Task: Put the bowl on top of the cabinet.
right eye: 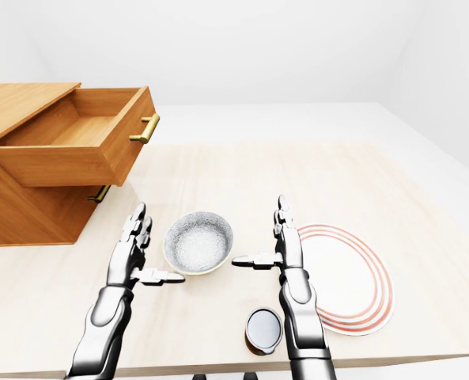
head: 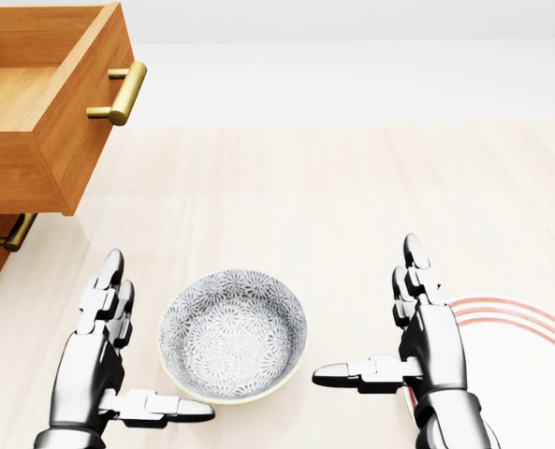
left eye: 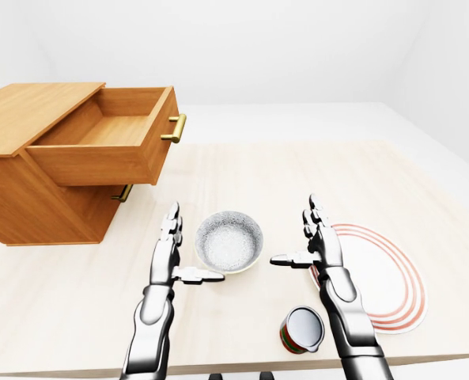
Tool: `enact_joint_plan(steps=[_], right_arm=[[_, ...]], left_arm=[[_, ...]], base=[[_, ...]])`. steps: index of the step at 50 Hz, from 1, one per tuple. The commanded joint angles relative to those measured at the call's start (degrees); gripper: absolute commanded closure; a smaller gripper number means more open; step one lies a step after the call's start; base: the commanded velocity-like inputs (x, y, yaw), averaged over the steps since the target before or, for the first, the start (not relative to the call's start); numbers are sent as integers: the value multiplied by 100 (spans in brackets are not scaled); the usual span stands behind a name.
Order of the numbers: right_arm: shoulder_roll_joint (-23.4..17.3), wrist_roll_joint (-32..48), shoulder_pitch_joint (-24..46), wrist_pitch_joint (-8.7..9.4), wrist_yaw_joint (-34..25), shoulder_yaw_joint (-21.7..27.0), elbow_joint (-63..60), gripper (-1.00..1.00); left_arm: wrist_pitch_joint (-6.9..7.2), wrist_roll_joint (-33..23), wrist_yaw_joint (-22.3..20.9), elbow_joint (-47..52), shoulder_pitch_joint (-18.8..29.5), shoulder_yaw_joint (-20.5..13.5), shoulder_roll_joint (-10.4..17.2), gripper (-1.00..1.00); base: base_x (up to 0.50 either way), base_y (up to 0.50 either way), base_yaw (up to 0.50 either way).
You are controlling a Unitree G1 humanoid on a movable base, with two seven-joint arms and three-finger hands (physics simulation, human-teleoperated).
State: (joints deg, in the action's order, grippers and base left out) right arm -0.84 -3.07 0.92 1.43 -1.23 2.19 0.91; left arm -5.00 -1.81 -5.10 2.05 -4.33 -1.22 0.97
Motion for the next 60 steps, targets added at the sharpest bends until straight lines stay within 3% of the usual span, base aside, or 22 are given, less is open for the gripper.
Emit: enact_joint_plan(steps=[1, 27, 35, 44, 45, 51, 54, 60], right_arm=[[2, 9, 13, -4, -9, -8, 33, -100], [6, 17, 29, 20, -2, -19, 41, -100], [5, 26, 45, -19, -2, -20, 104, -100], [11, 44, 46, -8, 3, -39, 108, -100], [11, 40, 58, -27, 2, -34, 144, -100], [23, 66, 85, -54, 0, -70, 211, -100], [28, 72, 87, -47, -11, -87, 213, -100], [38, 97, 82, -58, -19, -113, 215, -100]], left_arm=[[0, -458, 304, -419, -136, 166, -45, -100], [0, -1283, 900, -228, -240, 348, -44, -100], [0, -2371, 1840, -537, -329, 469, -48, -100], [0, -2775, 2141, -446, -453, 624, -43, -100], [0, -3043, 2383, -464, -463, 638, -43, -100], [0, -3519, 2824, -408, -530, 745, -31, -100], [0, -3952, 3270, -391, -549, 773, -18, -100], [0, -4287, 3510, -290, -606, 859, 20, -100]], base=[[0, 0, 0], [0, 0, 0], [0, 0, 0], [0, 0, 0], [0, 0, 0], [0, 0, 0], [0, 0, 0], [0, 0, 0]])
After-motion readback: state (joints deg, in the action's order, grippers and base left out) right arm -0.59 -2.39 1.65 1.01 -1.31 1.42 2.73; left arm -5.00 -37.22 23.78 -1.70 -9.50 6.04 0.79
